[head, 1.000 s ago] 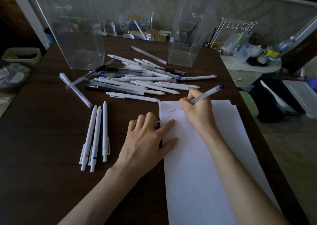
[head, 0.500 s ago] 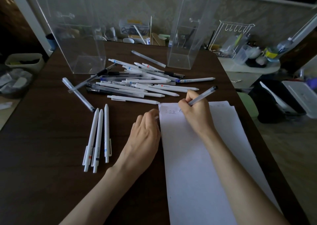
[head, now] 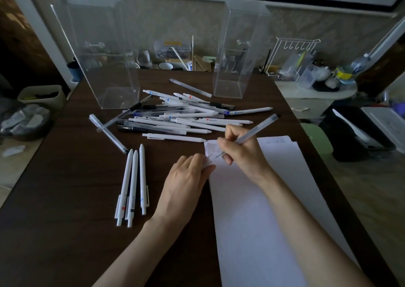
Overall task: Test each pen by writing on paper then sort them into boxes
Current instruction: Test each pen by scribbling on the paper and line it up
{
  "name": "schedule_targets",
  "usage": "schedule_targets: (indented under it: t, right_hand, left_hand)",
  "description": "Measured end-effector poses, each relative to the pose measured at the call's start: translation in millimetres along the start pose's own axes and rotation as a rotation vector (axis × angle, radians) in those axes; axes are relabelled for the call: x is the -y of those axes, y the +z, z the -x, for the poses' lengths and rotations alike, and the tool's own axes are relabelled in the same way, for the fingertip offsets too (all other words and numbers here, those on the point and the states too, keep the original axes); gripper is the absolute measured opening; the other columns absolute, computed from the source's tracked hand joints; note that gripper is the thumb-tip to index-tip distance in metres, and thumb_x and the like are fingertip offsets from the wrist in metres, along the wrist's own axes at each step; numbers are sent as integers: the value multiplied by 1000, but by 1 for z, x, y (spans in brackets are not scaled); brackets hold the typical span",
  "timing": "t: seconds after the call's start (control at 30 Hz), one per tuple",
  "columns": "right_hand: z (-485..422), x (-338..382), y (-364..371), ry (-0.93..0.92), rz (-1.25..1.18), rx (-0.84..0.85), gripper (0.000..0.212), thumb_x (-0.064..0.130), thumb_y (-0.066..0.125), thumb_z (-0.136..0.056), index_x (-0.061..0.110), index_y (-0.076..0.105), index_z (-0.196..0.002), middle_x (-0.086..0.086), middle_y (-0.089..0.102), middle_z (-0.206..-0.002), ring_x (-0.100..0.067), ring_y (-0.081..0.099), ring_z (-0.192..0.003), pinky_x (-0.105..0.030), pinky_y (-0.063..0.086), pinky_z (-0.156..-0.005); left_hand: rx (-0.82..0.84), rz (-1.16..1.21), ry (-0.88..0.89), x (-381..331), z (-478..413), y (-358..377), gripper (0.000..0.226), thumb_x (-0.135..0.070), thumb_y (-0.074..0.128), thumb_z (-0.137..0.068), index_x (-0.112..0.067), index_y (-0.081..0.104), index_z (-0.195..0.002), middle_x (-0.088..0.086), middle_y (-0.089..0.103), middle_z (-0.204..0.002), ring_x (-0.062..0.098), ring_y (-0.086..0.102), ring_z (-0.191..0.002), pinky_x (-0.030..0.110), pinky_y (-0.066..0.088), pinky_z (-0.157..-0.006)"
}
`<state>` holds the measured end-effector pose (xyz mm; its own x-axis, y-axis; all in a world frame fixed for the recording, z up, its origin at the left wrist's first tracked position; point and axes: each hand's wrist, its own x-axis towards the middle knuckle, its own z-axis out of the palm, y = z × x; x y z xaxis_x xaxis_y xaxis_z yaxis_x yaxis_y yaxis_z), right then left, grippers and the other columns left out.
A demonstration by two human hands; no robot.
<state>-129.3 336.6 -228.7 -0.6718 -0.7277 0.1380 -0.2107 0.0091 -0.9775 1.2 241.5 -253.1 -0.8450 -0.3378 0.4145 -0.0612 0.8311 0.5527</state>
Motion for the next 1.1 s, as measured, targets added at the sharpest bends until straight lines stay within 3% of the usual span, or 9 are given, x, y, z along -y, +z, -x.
schedule_targets:
  t: [0.2,0.3,0.37,0.47,0.63,0.77,0.9,1.03,1.1]
  right_hand:
    - [5,9,17,63,-30,-1,36,14,65,-87,7,42,-61,-9,43,-49,-8,38,-38,-16,33,-42]
    - [17,27,20,124,25,-28,30,23,70,-83,2,51,-75,-14,57,-59,-10,57,-50,-16,44,-50]
    - [33,44,15,167,38,-1,31,35,65,-83,7,53,-85,-1,63,-60,-8,61,-56,-13,47,-54]
    - [62,66,-5,129,-8,-171,44,53,44,-91,11,53,-81,11,42,-43,-2,40,-40,-13,32,-43]
    - [123,78,-35,24,-109,-539,44,15,40,-100,14,34,-56,8,31,-42,-6,25,-35,-18,21,-39]
    - [188,80,-56,61,-158,-710,39,17,40,-99,15,33,-60,8,31,-44,-8,24,-38,-23,19,-42]
    - [246,81,-79,26,-145,-878,41,11,39,-99,15,32,-59,8,30,-44,-4,26,-38,-19,18,-40]
    - [293,68,-108,99,130,-802,40,14,44,-98,7,42,-59,7,38,-41,-3,35,-36,-13,30,-41]
    - [319,48,-129,210,296,-726,41,25,49,-97,2,49,-63,2,46,-42,-7,44,-39,-16,37,-47]
  left_hand:
    - [-15,47,66,-1,1,-3,36,-33,34,-94,-7,58,-89,0,56,-74,16,48,-62,32,43,-51]
    - [-21,60,84,-8,3,-5,34,-33,32,-95,-8,56,-89,0,54,-72,17,48,-60,37,45,-51]
    - [-2,76,127,-19,7,-7,33,-33,32,-96,-10,54,-88,-1,52,-70,17,47,-59,38,45,-50]
    - [39,93,203,-41,17,-12,32,-33,32,-96,-10,53,-86,-2,51,-70,16,46,-59,33,41,-49]
    - [155,118,376,-95,31,-6,37,-36,28,-96,-9,51,-86,3,54,-69,17,46,-55,33,39,-46]
    - [222,169,464,-145,57,16,47,-40,20,-93,-7,52,-86,10,59,-72,24,51,-57,42,45,-51]
    - [308,256,528,-188,83,49,39,-37,26,-94,-8,48,-81,12,56,-67,31,51,-56,35,40,-50]
    - [452,148,651,-215,87,77,46,-48,28,-92,-11,49,-76,8,57,-68,30,53,-61,37,43,-55]
    - [482,48,721,-215,83,84,52,-53,30,-91,-10,59,-90,7,61,-85,28,57,-78,37,46,-68]
